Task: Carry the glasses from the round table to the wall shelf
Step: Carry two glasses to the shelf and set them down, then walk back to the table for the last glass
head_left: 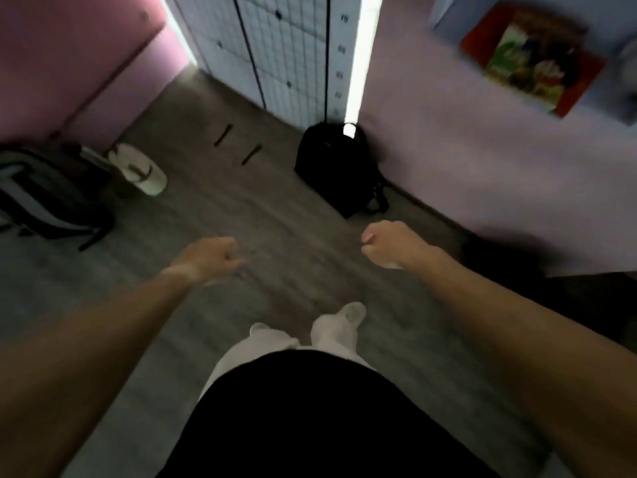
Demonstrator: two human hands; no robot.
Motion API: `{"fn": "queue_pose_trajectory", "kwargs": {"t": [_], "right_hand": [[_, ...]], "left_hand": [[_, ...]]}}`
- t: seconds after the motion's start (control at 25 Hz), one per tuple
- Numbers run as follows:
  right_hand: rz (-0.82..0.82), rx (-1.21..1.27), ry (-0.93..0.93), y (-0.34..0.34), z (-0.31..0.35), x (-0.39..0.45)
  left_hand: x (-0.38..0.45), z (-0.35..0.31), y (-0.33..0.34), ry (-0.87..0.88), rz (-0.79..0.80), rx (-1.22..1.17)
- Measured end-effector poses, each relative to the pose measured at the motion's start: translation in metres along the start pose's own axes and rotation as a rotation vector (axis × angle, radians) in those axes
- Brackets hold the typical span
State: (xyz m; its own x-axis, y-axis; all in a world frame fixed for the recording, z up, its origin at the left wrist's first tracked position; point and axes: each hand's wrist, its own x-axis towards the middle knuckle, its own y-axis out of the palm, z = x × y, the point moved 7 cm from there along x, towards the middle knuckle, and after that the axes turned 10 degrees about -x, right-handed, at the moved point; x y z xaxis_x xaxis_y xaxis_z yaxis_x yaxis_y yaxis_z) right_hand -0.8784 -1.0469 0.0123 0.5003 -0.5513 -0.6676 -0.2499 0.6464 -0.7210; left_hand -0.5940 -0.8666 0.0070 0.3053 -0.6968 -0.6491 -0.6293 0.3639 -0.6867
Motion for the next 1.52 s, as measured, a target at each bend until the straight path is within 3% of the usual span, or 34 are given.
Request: {"fn": "queue_pose_trajectory", "kwargs": {"t": [0.2, 0.32, 0.44, 0.6, 0.96, 1.28, 1.52], "right_hand": [[0.440, -0.138, -0.018, 0.185, 0.049, -0.051], [0.536, -0.204, -0.019, 0.231, 0.075, -0.076], [0.486, -0.261, -0.025, 0.231, 0.100, -0.078], [0.425, -0.357, -0.050, 0.215, 0.138, -0.063], [0.331, -0.358, -0.217, 0.182, 0.284, -0.035], [0.407, -0.490, -0.292, 0.165, 0.378, 0.027], [0.453, -0.540, -0.349, 0.143, 0.469, 0.095]], "left_hand": [[-0.092, 0.129, 0.136, -0.240, 0.197, -0.160], [-0.137, 0.162, 0.186, -0.286, 0.283, -0.263], [-0.165, 0.190, 0.219, -0.316, 0.304, -0.370], [-0.179, 0.215, 0.228, -0.367, 0.206, -0.460], [-0.217, 0.286, 0.228, -0.471, 0.085, -0.720], [-0.226, 0.353, 0.202, -0.583, 0.017, -0.851], [-0.198, 0.410, 0.144, -0.670, -0.010, -0.831]]}}
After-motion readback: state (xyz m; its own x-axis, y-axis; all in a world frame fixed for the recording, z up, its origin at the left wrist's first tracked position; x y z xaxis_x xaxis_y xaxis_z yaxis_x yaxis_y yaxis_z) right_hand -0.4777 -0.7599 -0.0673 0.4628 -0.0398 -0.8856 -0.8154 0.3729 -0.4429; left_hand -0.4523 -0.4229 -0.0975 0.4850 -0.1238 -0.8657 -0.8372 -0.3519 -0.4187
